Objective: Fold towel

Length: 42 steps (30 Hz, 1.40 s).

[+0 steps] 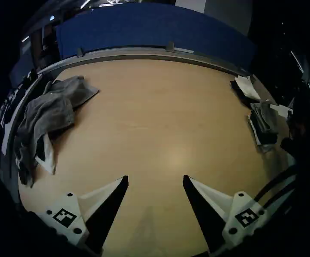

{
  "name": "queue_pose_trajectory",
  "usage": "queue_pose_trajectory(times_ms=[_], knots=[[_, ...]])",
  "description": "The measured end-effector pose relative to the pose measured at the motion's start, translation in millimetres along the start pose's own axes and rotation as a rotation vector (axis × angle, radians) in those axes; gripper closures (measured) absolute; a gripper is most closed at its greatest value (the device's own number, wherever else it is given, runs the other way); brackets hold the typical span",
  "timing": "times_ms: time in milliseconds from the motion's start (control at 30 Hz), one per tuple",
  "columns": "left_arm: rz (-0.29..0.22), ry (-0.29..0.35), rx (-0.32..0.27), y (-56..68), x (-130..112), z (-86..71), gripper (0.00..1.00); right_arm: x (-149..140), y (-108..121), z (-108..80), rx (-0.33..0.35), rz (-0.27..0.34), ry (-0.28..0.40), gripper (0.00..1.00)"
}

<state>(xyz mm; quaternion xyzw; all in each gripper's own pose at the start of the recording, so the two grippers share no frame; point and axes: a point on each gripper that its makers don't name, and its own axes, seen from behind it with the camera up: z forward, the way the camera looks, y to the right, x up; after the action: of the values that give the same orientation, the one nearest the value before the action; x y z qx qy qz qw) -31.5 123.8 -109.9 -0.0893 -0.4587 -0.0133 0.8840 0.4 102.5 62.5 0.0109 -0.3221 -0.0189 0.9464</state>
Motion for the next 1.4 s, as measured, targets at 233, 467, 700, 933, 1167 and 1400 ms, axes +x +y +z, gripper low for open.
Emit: queue_pose_trajectory(times_ms=[233, 467, 700, 933, 1167, 1400], knots=[[-0.014, -0.006, 0.009, -3.8, -4, 0.0, 0.06, -10, 5, 20.0, -0.011, -0.001, -0.038, 0.00], [-0.020, -0.008, 0.016, -8.1, -5, 1.1, 0.06, -25, 9, 37.5, -0.027, -0.024, -0.088, 0.00], [-0.022, -0.010, 0.016, -7.0, -7, 2.0, 0.06, -34, 9, 45.6, -0.030, -0.036, -0.107, 0.00], [-0.023, -0.008, 0.018, -7.5, -6, -1.1, 0.06, -28, 8, 39.8, -0.024, -0.031, -0.101, 0.00], [-0.022, 0.004, 0.017, -8.7, -1, -2.5, 0.06, -7, 2, 7.4, -0.012, -0.019, -0.035, 0.00], [-0.022, 0.024, 0.012, -9.6, 6, -4.6, 0.06, -2, -7, -42.5, -0.004, 0.017, 0.026, 0.00]])
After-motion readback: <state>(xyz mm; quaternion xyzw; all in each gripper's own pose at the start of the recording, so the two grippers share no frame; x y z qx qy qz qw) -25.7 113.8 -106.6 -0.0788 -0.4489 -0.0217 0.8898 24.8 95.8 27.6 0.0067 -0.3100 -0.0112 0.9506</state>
